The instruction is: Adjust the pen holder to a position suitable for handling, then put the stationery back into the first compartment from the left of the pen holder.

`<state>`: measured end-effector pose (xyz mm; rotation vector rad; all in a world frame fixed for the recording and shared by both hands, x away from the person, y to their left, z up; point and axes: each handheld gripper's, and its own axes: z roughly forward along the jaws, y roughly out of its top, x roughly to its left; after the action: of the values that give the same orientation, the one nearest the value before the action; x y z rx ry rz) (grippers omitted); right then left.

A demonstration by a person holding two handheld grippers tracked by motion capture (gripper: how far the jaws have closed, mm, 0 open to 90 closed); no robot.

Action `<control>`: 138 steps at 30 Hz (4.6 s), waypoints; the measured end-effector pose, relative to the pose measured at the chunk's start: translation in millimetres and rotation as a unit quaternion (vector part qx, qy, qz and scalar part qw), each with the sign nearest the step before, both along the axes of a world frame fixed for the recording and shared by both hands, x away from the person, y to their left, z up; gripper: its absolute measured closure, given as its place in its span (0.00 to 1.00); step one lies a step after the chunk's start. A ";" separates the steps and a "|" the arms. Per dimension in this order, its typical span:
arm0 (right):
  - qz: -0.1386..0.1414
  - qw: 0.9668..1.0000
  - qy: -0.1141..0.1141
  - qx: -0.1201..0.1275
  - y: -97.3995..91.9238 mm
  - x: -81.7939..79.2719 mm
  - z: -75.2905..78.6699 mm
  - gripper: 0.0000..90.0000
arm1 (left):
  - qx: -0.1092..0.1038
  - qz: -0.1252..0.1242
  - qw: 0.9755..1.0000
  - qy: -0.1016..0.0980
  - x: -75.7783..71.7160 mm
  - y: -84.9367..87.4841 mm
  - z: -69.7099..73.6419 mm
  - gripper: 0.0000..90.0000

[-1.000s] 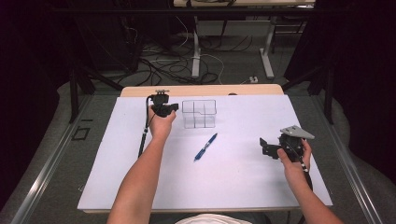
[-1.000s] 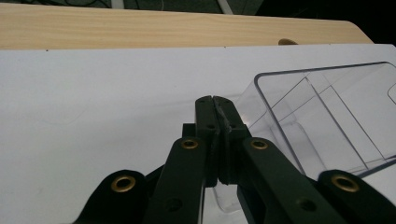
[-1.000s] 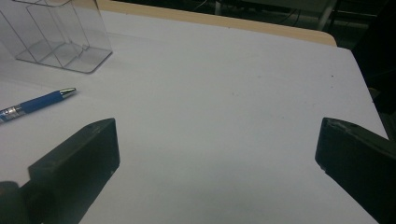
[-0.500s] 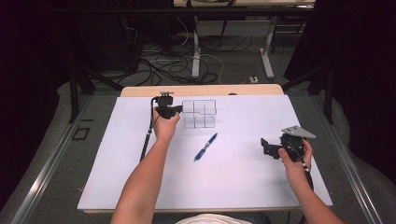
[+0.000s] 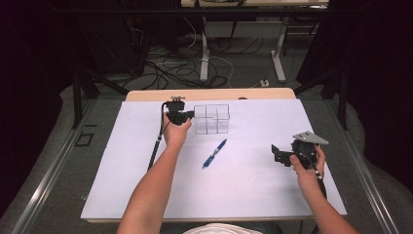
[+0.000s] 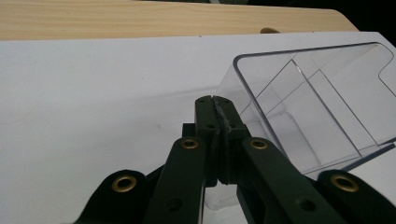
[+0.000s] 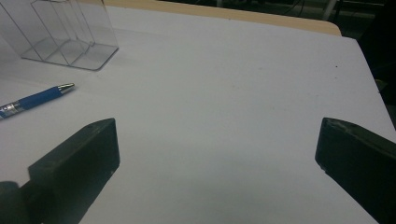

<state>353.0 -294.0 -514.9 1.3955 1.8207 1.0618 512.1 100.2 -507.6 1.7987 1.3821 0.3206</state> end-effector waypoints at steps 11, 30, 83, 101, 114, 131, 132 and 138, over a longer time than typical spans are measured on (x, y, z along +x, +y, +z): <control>0.003 1.000 0.003 0.000 1.9 -0.3 0.3 0.00 | 0.004 -0.012 1.000 -0.007 1.2 -15.2 0.0 1.00; 0.005 1.000 0.002 0.000 3.6 0.0 0.5 0.00 | 0.004 -0.040 0.999 -0.006 0.0 -50.7 -1.6 1.00; 0.001 1.000 0.001 0.005 -1.3 -2.8 3.8 0.00 | 0.045 -0.141 0.989 -0.010 -44.4 -48.2 41.0 0.38; 0.003 1.000 0.006 0.002 -1.8 -2.3 2.6 0.00 | 0.098 -0.164 0.981 0.023 -51.7 -64.5 24.7 0.26; 0.011 1.000 0.005 -0.002 -1.5 -1.1 2.0 0.00 | 0.114 -0.181 0.975 0.059 -47.2 -71.5 11.4 0.32; 0.014 1.000 0.012 -0.004 -0.7 -0.1 0.4 0.00 | 0.103 -0.188 0.968 0.128 -40.7 -77.0 -6.0 0.55; 0.014 1.000 0.013 -0.004 -0.7 0.0 0.3 0.01 | 0.094 -0.186 0.971 0.121 -41.7 -77.2 -7.8 0.56; 0.015 1.000 0.015 -0.006 -0.4 -0.3 -0.1 0.01 | 0.092 -0.193 0.968 0.133 -44.1 -77.8 -14.5 0.64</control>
<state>352.7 -294.4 -515.0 1.3886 1.8724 1.0490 468.0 22.4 -522.1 2.2819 1.1691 -0.0005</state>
